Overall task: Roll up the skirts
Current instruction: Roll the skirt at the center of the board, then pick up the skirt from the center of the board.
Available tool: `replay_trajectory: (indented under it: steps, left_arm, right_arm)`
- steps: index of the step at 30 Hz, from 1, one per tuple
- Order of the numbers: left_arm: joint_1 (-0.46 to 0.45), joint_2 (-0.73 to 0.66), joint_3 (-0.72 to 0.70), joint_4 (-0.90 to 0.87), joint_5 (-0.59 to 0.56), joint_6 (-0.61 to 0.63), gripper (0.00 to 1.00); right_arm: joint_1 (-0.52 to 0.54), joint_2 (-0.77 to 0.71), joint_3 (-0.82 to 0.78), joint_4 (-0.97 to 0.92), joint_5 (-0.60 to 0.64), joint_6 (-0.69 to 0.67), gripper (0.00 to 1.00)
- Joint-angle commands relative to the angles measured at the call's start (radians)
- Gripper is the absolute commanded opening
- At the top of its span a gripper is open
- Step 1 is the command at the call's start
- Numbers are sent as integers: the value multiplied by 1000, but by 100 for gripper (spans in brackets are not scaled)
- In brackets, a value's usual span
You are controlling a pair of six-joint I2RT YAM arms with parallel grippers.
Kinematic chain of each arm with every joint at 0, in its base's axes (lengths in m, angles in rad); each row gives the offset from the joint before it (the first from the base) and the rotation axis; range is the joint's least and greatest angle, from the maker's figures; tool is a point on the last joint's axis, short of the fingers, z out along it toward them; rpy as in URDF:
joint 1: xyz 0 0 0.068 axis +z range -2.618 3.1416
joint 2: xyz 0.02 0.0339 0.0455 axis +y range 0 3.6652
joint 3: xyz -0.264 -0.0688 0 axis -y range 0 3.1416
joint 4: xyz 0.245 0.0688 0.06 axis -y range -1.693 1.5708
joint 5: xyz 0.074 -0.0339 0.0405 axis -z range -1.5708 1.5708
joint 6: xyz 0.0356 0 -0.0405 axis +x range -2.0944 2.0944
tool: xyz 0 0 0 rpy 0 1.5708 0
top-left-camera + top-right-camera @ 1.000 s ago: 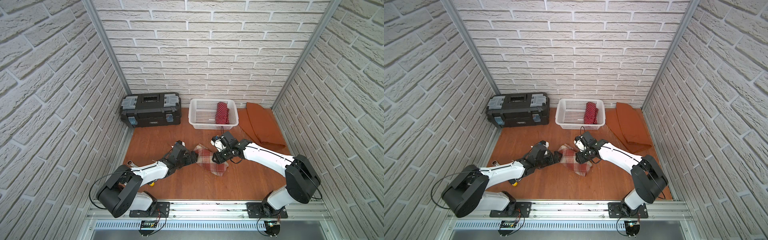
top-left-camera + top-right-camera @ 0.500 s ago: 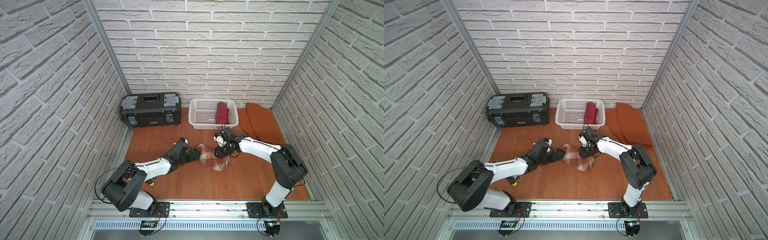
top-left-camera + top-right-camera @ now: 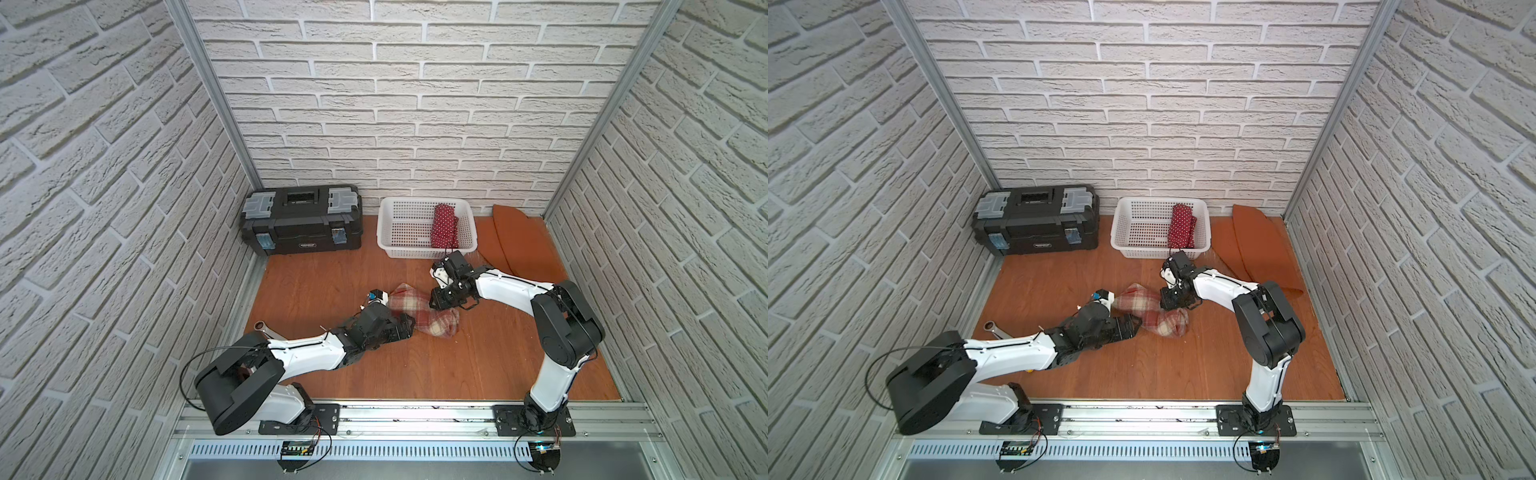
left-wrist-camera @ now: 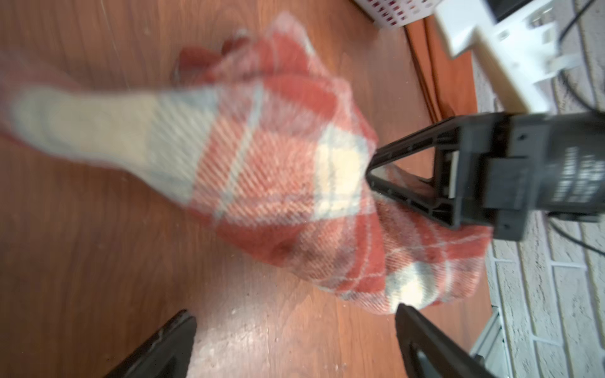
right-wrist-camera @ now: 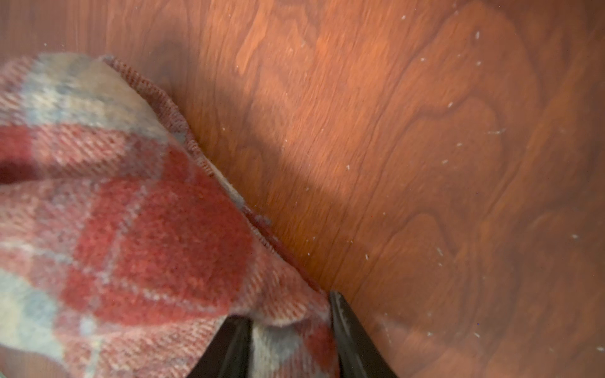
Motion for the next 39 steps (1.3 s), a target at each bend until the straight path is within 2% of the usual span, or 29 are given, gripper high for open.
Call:
replay_trajectory:
  steps: [1,9,19,21,24,26,29,30,32,39]
  left_arm:
    - [-41,90,-10,171,-133,-89,98]
    - [-59,404,-22,544,-298,-206,98]
    - [-30,535,46,634,-285,-154,97]
    - [-14,548,49,669,-256,-136,89]
    - [12,583,59,748,-180,-112,63]
    - [31,615,68,815,-118,-107,51]
    - [51,655,71,912,-53,-122,25]
    - [60,661,71,935,-34,-125,13]
    - [72,665,66,965,-12,-123,1]
    - [137,626,74,1006,151,-96,0]
  right_arm:
    - [-1,45,-55,7,50,25,40]
    - [0,-2,-137,46,3,60,38]
    - [2,-15,-175,38,-30,73,34]
    - [1,-15,-176,41,-39,78,34]
    - [2,-22,-172,43,-57,89,34]
    - [1,-33,-170,43,-67,96,34]
    - [2,-57,-169,42,-79,107,35]
    - [2,-63,-169,38,-80,112,35]
    - [2,-73,-168,31,-85,112,35]
    - [-1,-165,-172,8,-96,108,39]
